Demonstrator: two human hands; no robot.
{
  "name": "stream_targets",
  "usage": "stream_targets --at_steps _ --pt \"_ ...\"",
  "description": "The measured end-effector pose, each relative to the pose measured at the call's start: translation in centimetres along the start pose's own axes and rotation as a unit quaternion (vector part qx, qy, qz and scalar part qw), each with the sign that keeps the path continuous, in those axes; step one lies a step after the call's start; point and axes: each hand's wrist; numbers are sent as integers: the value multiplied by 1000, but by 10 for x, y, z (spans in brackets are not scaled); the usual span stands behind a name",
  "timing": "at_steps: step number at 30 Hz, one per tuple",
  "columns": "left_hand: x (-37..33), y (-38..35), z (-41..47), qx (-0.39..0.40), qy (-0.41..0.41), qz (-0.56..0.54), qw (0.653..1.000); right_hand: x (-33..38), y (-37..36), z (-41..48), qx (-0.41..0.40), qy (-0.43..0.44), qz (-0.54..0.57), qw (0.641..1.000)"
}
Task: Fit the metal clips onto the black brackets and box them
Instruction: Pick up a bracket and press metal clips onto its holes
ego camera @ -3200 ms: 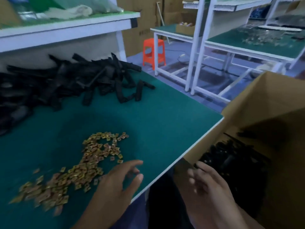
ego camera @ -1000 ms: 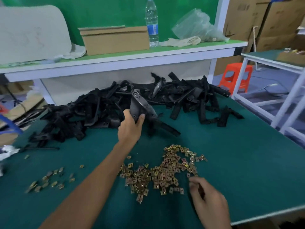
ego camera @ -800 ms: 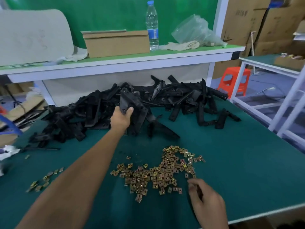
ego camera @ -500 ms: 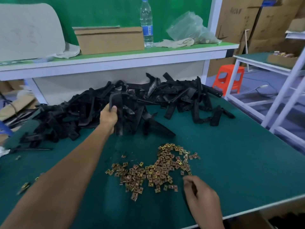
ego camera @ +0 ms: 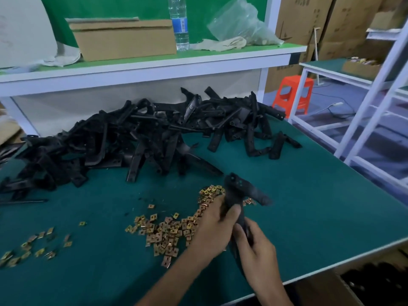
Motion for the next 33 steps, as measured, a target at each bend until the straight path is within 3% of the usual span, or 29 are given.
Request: stream_targets --at_steps 3,6,9,12,15,19,23,27,30,33 --pt "4 23 34 28 -32 181 983 -3 3 3 -45 -21 9 999" --pt "24 43 78 -17 -30 461 887 -5 3 2 -54 -30 14 998" --pt "39 43 90 -23 -28 530 847 -7 6 1 -61 -31 22 997" --pt "50 51 78 -91 -90 495 859 -6 7 1 -59 -42 55 996" --pt "48 73 59 -138 -81 429 889 -6 4 3 -42 -63 61 995" --pt "35 96 39 -148 -31 333 931 -6 3 2 -21 -50 34 998" --pt "22 104 27 -185 40 122 974 4 4 -2 -39 1 21 999" --pt "14 109 10 -163 32 29 986 6 -3 -7 2 93 -99 991" --pt "10 111 -6 -124 19 -56 991 9 -12 -8 23 178 -236 955" --pt "5 110 -23 -119 1 -92 989 8 -19 -16 40 217 -282 934"
Point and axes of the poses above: each hand's wrist, its own z-axis towards the middle knuckle, its own y-axis out of the back of the hand, x = y × z, and after that the axes turned 6 degrees about y, right-handed
